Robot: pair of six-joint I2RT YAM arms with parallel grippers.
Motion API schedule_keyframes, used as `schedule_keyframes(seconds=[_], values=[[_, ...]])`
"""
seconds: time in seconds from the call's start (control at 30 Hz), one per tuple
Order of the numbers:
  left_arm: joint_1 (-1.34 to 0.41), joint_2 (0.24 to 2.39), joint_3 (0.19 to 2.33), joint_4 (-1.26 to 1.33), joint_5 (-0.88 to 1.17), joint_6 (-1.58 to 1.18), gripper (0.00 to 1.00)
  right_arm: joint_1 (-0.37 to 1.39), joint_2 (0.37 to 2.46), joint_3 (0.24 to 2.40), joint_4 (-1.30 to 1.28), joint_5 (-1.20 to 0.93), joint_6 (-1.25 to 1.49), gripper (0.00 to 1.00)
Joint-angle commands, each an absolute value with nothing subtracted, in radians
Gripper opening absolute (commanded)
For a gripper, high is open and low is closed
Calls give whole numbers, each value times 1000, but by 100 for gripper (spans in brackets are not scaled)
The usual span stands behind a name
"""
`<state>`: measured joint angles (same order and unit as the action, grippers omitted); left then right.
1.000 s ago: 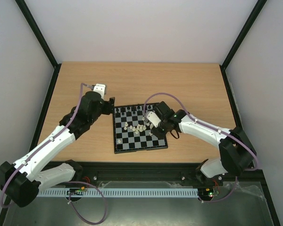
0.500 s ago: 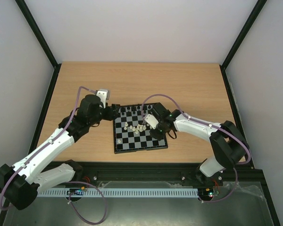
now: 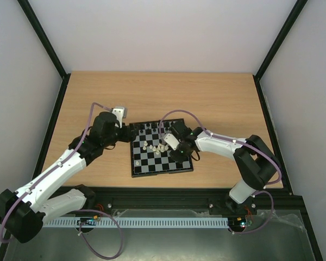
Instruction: Set up the chess pieces on the board
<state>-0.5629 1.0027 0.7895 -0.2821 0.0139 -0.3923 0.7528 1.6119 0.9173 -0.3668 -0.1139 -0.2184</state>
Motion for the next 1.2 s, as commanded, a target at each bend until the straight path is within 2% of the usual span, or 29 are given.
schedule_keyframes(seconds=[0.0, 0.03, 0.07, 0.57, 1.17], values=[[-567, 977, 772, -276, 27, -415, 93, 775, 1647, 936, -378, -90, -195, 29], [-568, 974, 770, -279, 15, -427, 99, 779, 1653, 939, -379, -80, -192, 29], [-568, 969, 770, -287, 3, -437, 99, 782, 1661, 942, -381, -71, -190, 28], [-569, 924, 766, -333, 0, -396, 99, 783, 1687, 918, -380, 5, -179, 26], [-569, 911, 755, -355, -150, -464, 99, 784, 1656, 876, -382, 56, -188, 27]])
